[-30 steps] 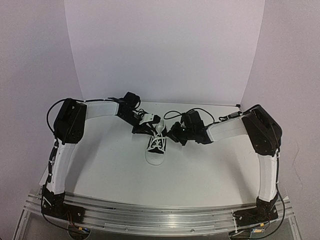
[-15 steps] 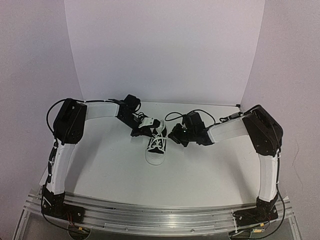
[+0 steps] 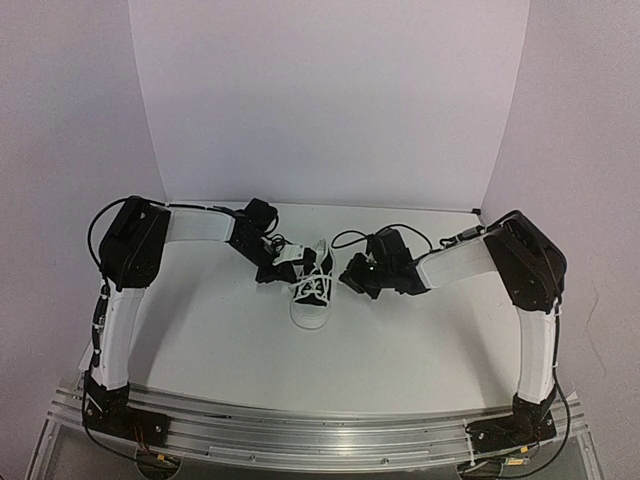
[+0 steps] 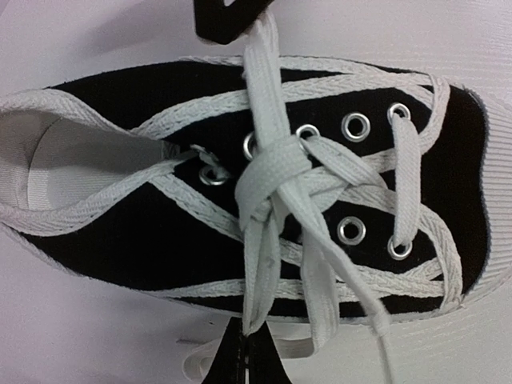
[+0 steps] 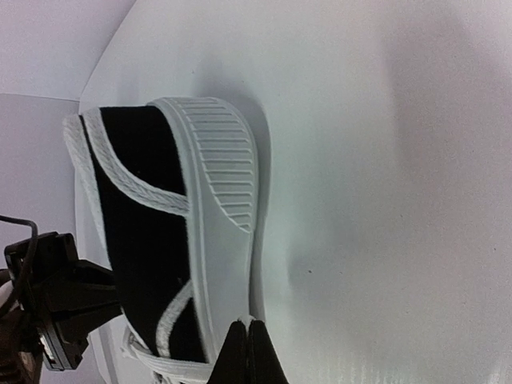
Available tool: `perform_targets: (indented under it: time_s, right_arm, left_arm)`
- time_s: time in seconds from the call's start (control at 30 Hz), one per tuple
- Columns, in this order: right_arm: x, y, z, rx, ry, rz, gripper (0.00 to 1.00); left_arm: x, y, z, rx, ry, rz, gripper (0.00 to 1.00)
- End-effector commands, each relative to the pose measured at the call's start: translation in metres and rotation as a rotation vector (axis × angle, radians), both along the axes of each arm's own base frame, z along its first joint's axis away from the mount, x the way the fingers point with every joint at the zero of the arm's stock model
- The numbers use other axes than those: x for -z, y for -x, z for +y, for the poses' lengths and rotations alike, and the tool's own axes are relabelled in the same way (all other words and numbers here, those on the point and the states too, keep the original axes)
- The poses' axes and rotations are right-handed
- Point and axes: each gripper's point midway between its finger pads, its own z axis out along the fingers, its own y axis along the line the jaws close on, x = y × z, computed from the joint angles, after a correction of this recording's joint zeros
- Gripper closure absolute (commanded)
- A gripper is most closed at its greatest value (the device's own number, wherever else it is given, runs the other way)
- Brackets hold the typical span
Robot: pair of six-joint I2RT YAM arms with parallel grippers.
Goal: Tie the shoes
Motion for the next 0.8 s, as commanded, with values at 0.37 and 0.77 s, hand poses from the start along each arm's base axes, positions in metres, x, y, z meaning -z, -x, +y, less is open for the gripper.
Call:
perform_targets:
  time_s: [0.37, 0.77]
  right_arm:
    - [0.008, 0.008, -0.007, -0.035, 0.044, 0.009, 1.00]
    - [-0.021, 0.001, 0.010, -0.144, 0.044, -0.079, 0.70]
  left_arm:
    - [0.013, -0.001, 0.013, -0.084, -0.034, 0.032, 1.00]
    - [-0.028, -0.010, -0.005, -0.119, 0.060, 0.020, 0.74]
